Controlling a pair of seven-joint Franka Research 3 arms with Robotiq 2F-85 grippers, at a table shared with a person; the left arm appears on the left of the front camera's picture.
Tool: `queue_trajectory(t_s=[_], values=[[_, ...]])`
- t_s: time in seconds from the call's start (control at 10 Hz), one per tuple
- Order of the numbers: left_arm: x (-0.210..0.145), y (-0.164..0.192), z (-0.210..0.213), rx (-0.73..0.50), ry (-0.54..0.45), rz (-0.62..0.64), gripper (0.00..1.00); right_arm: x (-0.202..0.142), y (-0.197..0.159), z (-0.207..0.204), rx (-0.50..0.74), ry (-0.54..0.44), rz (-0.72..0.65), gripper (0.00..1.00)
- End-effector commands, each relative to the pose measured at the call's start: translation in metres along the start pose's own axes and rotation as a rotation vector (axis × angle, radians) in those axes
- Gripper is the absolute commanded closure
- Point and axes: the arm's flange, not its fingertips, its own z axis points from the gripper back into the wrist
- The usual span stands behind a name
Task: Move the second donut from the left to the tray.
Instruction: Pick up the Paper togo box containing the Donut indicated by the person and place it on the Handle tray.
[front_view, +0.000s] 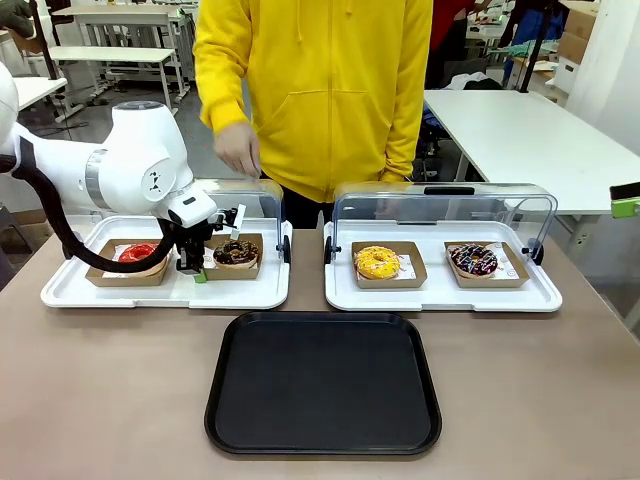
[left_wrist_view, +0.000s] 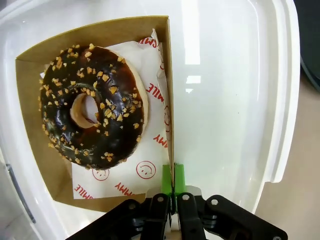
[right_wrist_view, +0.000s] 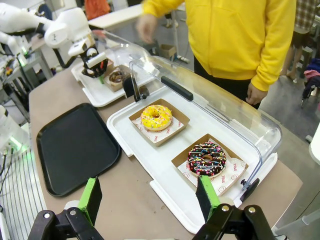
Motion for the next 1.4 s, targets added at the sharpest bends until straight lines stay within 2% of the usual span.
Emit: queue_trajectory(t_s=[0.0, 0.2, 0.6, 1.0, 1.3], values=[[0.000, 0.000, 0.000, 0.000, -0.001, 0.003, 1.00, 0.002, -0.003, -0.001, 0.000, -0.034, 0.027, 0.00], [0.000, 0.000, 0.000, 0.000, 0.000, 0.000, 0.98, 0.002, -0.003, -0.001, 0.000, -0.034, 0.027, 0.00], [0.000, -0.053, 0.059, 0.108, -0.029, -0.016, 0.98, 0.002, -0.003, -0.001, 0.000, -0.034, 0.027, 0.00], [0.035, -0.129, 0.094, 0.180, -0.057, -0.013, 0.98, 0.002, -0.003, -0.001, 0.000, -0.034, 0.027, 0.00], [0.069, -0.187, 0.104, 0.211, -0.026, 0.025, 0.98, 0.002, -0.003, -0.001, 0.000, -0.034, 0.027, 0.00]])
